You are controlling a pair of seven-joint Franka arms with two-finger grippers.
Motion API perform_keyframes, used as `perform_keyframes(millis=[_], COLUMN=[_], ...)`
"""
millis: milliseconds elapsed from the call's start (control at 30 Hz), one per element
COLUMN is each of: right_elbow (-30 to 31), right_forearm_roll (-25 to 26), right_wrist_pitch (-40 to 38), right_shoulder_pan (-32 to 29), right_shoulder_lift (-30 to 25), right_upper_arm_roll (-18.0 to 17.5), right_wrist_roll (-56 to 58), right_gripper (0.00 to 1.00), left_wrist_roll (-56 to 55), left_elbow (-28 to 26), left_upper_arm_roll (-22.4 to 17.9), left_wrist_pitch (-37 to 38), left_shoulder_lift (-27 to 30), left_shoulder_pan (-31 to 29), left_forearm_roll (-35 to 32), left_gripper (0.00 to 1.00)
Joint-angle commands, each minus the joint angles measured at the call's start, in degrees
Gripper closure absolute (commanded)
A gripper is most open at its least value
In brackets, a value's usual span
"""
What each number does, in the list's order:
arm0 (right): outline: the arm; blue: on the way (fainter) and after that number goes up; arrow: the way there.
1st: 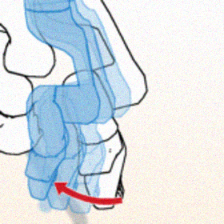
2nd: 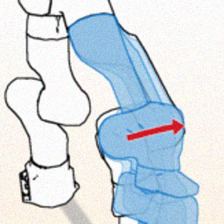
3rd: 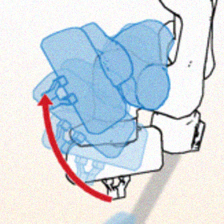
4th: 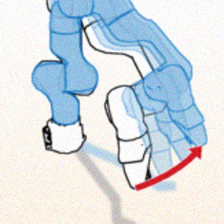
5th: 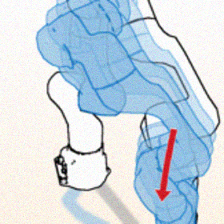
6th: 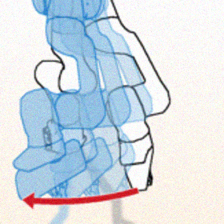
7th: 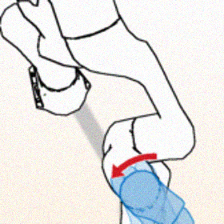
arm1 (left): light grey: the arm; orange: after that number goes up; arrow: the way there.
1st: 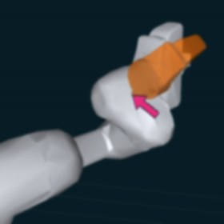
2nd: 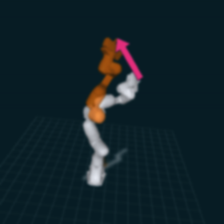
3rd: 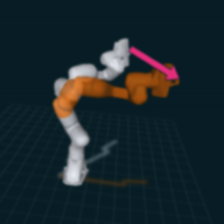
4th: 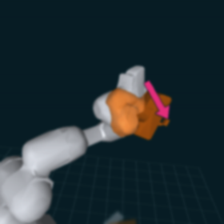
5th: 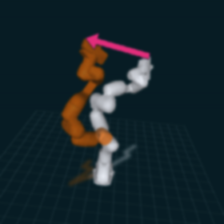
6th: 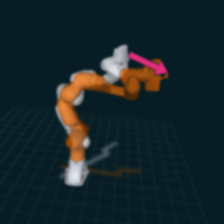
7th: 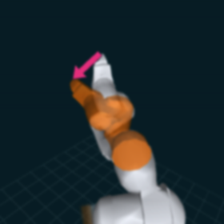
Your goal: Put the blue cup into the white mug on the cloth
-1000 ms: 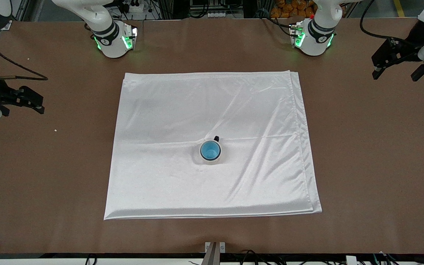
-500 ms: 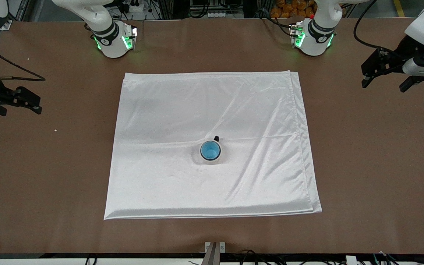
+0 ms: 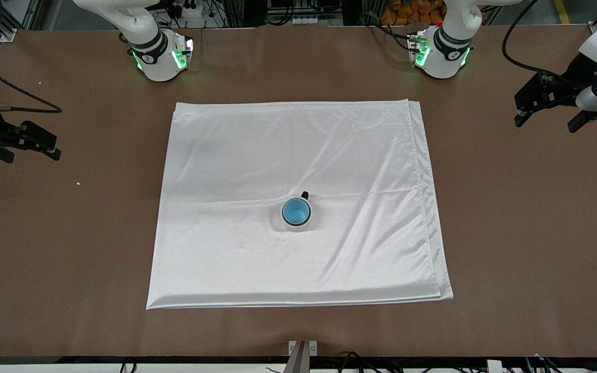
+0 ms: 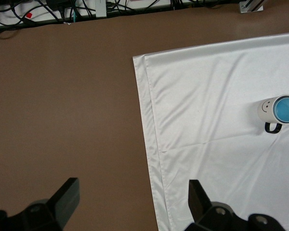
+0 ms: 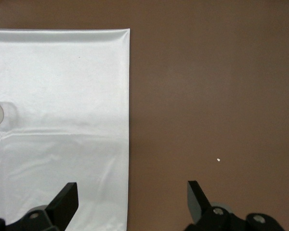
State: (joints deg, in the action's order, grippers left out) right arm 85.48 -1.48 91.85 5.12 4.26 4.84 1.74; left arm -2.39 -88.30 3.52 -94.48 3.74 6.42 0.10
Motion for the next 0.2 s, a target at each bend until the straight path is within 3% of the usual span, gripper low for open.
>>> perform_keyframes(millis=[0,167], right_elbow=[1.2,1.2], right_forearm_roll=[-1.2,-1.2], right_wrist_pitch=[-0.4,-0.8], right_shoulder_pan=[0.3,0.4], right_shoulder_lift=[-1.5,-1.5], right_upper_arm_roll=[0.3,0.3], right_wrist_roll=[-0.8,-0.8], right_gripper=[0.0,0.0], left_wrist_roll=[0.1,0.1], left_elbow=[1.9,2.1], left_upper_arm_roll=[-0.9,-0.8], left_wrist_pitch=[1.3,1.3], left_shoulder_lift=[-1.5,-1.9], left_shoulder_pan=[0.8,0.8], left_forearm_roll=[1.1,1.1], left_gripper=[0.0,0.0])
